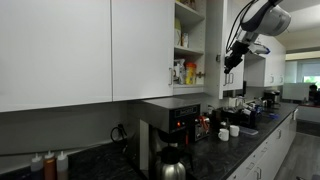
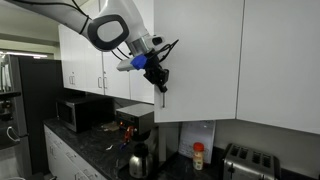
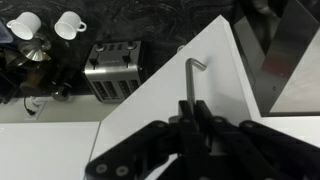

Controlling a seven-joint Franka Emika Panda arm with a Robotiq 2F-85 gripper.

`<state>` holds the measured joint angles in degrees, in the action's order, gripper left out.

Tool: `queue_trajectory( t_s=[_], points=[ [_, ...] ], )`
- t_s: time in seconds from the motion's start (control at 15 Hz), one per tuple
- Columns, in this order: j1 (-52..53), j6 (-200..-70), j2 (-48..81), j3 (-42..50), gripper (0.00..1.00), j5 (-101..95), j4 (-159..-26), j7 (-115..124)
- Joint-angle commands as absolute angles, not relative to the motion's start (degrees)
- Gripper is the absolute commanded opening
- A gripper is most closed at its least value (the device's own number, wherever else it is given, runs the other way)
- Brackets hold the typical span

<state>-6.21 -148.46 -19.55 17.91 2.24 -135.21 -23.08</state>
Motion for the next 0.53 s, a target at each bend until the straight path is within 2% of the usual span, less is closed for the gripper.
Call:
queue_trajectory(
  t_s=[0.0, 0.13, 0.2, 0.47],
  points=[
    [-7.80, -147.42, -24.12, 17.48, 0.03, 0.11, -136.02, -23.99],
    [-7.82, -147.13, -24.21, 17.31, 0.03, -0.30, -136.11, -24.06],
    [-6.50, -148.37, -19.61, 17.61, 0.11, 2.02, -135.21, -23.08],
    [-6.50, -148.37, -19.63, 17.61, 0.11, 1.91, -135.23, -23.12]
  ],
)
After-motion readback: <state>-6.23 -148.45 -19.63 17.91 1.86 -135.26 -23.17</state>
